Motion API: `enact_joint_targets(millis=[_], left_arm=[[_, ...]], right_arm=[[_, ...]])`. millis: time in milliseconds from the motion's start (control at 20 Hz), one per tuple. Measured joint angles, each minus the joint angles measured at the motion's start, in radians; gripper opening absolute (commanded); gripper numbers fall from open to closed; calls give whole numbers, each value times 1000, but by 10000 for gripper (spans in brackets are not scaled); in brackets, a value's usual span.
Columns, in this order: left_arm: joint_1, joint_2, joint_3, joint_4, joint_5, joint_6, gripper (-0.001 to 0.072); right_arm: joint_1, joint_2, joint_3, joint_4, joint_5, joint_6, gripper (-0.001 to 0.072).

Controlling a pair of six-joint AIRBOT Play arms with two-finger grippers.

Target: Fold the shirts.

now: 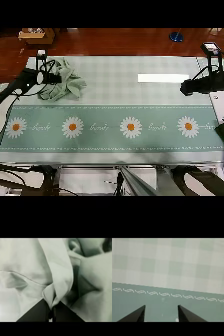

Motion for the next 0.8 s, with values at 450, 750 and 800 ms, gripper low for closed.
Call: enact_joint_targets(millis=[450,750,800], left_arm=[[-116,277,462,-1,-328,25,29],[-319,569,661,1,-323,28,29],[-352,605,674,0,-317,29,29]], right_arm=[[0,23,0,5,34,-3,478],[0,130,0,7,69,-4,478],[0,152,0,7,72,-4,478]])
